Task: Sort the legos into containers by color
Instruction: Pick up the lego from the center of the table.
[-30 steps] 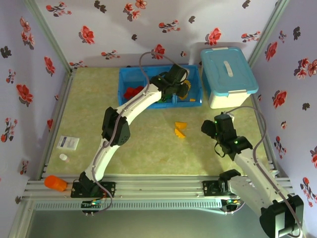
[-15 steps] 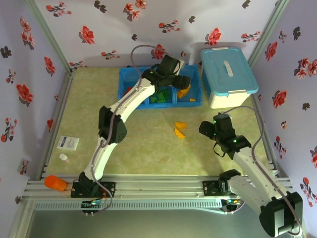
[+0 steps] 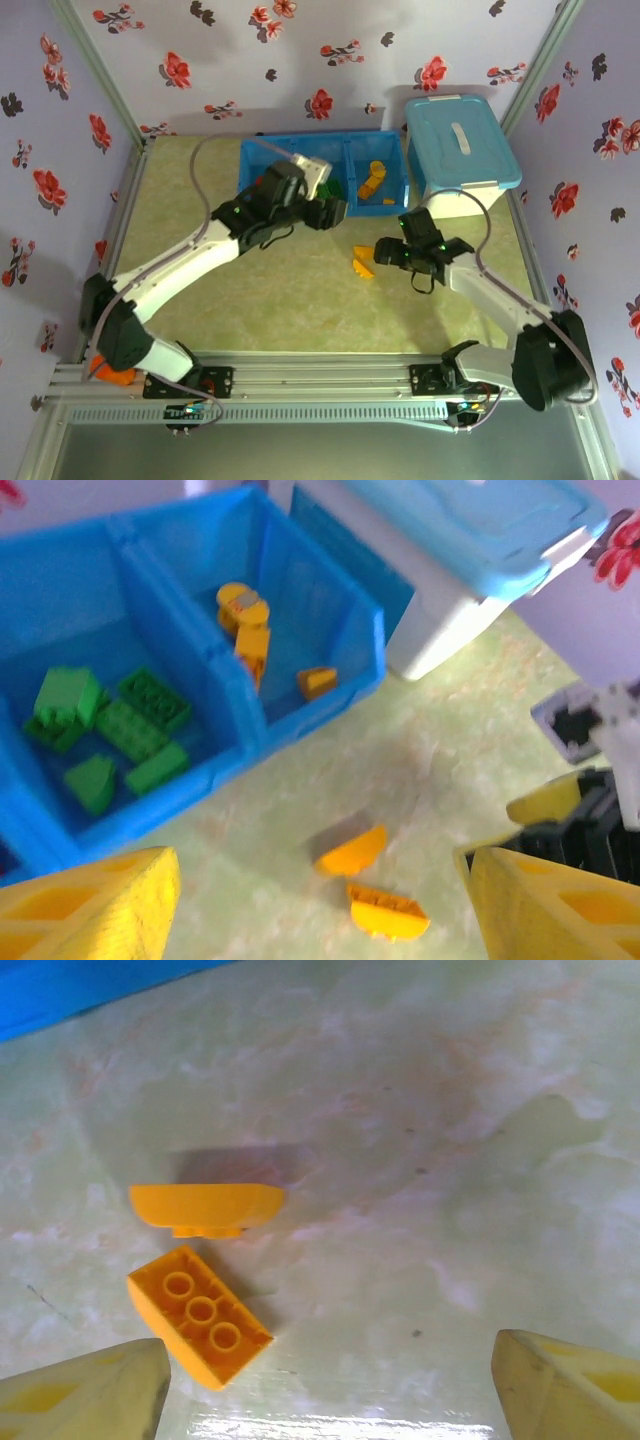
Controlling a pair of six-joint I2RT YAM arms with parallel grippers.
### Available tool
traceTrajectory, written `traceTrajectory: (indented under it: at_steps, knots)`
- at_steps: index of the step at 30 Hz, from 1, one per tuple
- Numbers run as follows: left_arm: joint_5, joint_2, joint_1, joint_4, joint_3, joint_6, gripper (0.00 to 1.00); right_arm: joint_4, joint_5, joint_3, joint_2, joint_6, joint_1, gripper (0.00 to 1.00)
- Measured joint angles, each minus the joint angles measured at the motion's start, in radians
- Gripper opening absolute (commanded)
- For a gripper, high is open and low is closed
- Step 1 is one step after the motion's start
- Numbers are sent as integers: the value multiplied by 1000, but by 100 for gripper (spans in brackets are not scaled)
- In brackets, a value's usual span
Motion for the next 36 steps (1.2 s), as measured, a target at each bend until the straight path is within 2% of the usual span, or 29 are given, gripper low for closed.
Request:
traceTrajectory:
  at_steps: [7,11,15,21,36]
  knots:
    - [-61,-182,0,23,-383,-101,76,-22,0,158,224,-39,38,88]
    - [-90,-287,0,19,-492,-141,75,-61,0,242,337,-68,43,87]
    - [-117,-376,0,24,-544,-167,75,-83,3,303,423,-71,59,89]
    - [-133,-429,0,26,-584,-189,74,-98,3,344,505,-68,95,89]
    - [-150,-496,10,26,-634,-212,73,-105,16,389,623,-51,106,79]
